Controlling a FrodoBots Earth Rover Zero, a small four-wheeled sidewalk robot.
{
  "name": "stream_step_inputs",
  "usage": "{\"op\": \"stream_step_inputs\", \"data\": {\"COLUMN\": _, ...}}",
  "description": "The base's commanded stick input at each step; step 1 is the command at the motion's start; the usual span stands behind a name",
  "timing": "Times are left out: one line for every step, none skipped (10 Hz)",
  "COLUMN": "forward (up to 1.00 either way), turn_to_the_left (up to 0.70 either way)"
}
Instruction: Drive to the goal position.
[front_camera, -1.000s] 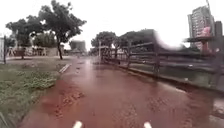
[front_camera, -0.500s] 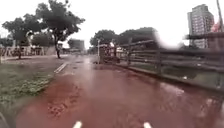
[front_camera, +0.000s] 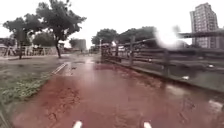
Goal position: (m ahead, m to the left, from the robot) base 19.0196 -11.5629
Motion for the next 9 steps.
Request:
{"op": "stream_step_inputs", "data": {"forward": 0.50, "turn_to_the_left": 0.00}}
{"op": "stream_step_inputs", "data": {"forward": 0.50, "turn_to_the_left": 0.00}}
{"op": "stream_step_inputs", "data": {"forward": 0.50, "turn_to_the_left": 0.00}}
{"op": "stream_step_inputs", "data": {"forward": 0.50, "turn_to_the_left": 0.00}}
{"op": "stream_step_inputs", "data": {"forward": 0.50, "turn_to_the_left": 0.00}}
{"op": "stream_step_inputs", "data": {"forward": 0.50, "turn_to_the_left": 0.00}}
{"op": "stream_step_inputs", "data": {"forward": 0.50, "turn_to_the_left": 0.00}}
{"op": "stream_step_inputs", "data": {"forward": 0.50, "turn_to_the_left": 0.50}}
{"op": "stream_step_inputs", "data": {"forward": 0.50, "turn_to_the_left": 0.50}}
